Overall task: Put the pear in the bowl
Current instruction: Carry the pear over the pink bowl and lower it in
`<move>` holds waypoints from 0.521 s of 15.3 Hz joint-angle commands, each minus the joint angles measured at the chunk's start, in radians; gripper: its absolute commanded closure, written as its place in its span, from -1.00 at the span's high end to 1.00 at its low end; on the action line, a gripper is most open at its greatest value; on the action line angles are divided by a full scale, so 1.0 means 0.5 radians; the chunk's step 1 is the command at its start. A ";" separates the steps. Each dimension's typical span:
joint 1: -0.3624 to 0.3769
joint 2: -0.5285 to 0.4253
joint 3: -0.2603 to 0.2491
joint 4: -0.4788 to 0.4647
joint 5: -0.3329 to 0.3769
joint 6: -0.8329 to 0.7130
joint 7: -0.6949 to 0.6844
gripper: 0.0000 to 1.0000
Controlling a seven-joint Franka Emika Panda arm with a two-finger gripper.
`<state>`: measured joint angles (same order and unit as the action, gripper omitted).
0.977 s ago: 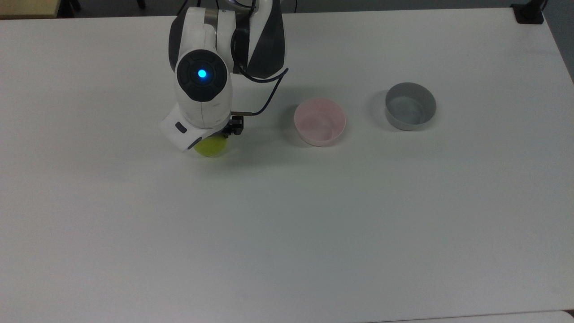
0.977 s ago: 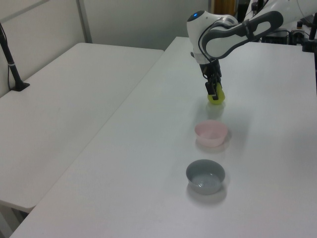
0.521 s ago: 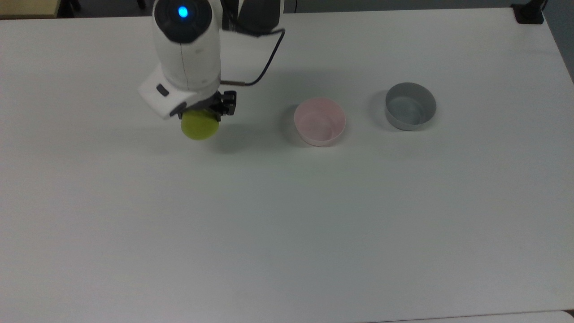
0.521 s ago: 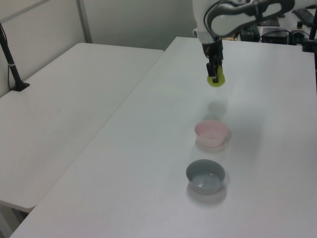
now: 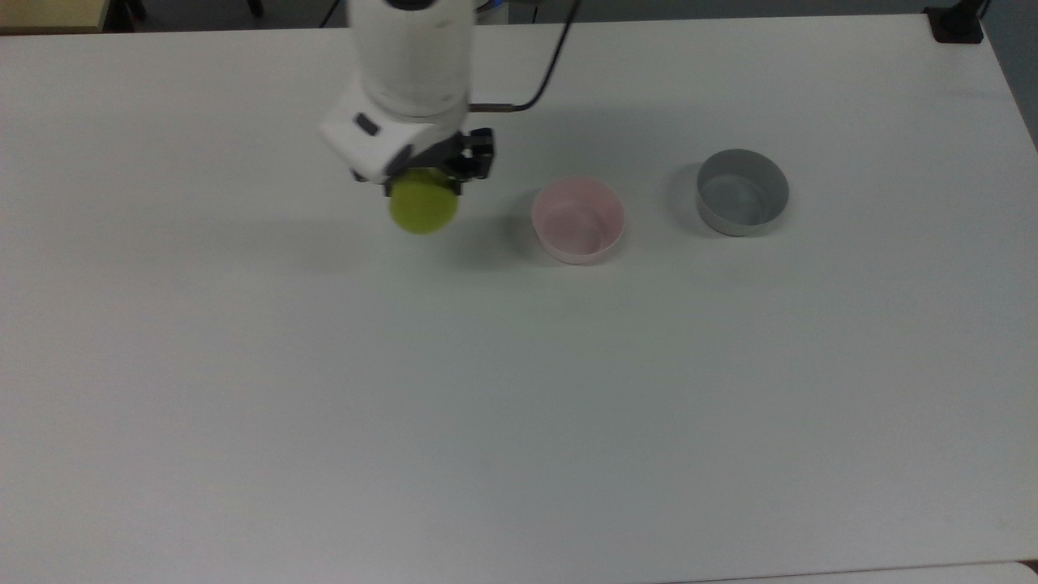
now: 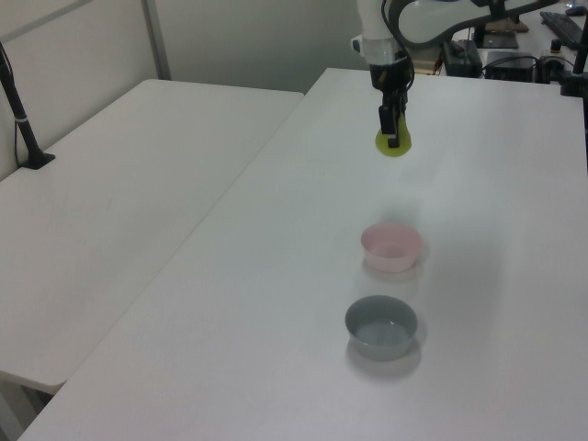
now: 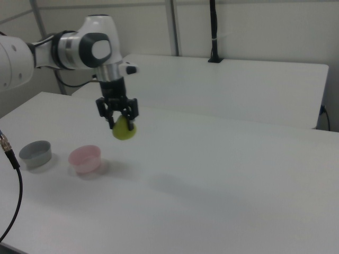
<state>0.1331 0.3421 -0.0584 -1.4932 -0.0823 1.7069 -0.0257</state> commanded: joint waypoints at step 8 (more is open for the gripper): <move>0.534 0.061 -0.021 -0.002 0.020 -0.033 0.238 0.30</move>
<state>0.3510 0.3530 -0.0535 -1.4946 -0.0817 1.7067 0.0685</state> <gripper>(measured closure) 0.247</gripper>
